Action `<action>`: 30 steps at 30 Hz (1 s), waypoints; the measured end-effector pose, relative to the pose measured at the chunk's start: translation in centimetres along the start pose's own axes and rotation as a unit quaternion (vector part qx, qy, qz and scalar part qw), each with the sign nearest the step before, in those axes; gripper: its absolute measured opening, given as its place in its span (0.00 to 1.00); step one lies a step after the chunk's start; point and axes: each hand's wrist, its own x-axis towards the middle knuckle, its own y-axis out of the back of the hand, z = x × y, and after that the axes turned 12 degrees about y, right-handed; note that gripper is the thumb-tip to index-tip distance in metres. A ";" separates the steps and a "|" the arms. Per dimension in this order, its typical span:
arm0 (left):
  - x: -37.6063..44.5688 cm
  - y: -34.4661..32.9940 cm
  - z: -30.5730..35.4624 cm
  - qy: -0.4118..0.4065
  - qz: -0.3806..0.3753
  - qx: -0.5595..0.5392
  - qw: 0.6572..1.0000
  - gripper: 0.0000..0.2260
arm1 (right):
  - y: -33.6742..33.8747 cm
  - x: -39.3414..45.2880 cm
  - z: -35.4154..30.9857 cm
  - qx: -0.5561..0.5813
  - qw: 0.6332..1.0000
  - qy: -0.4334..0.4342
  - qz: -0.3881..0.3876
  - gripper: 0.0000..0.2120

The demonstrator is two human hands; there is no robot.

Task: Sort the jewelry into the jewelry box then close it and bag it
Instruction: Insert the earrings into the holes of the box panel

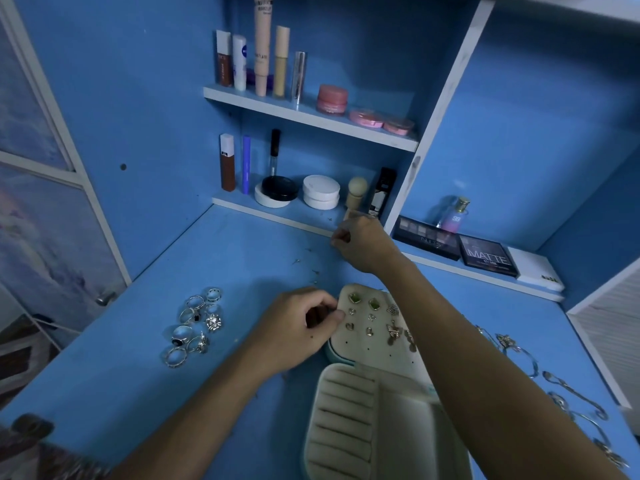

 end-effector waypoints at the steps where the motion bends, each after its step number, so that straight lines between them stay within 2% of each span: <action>1: 0.0 0.0 0.0 0.002 0.000 -0.002 1.000 0.04 | 0.4 -0.4 0.1 0.006 1.000 0.003 0.014 0.08; 14: -0.2 0.1 0.0 0.021 0.003 0.007 1.000 0.02 | 5.0 -7.7 1.8 0.124 0.977 -0.044 0.166 0.01; 24: -0.5 0.3 0.5 0.050 -0.006 0.000 0.999 0.03 | 6.4 -15.2 2.8 0.238 0.935 -0.116 0.236 0.04; 30: -0.4 0.3 0.5 0.057 0.000 0.007 0.998 0.03 | 5.2 -19.0 3.0 0.263 0.927 -0.101 0.247 0.10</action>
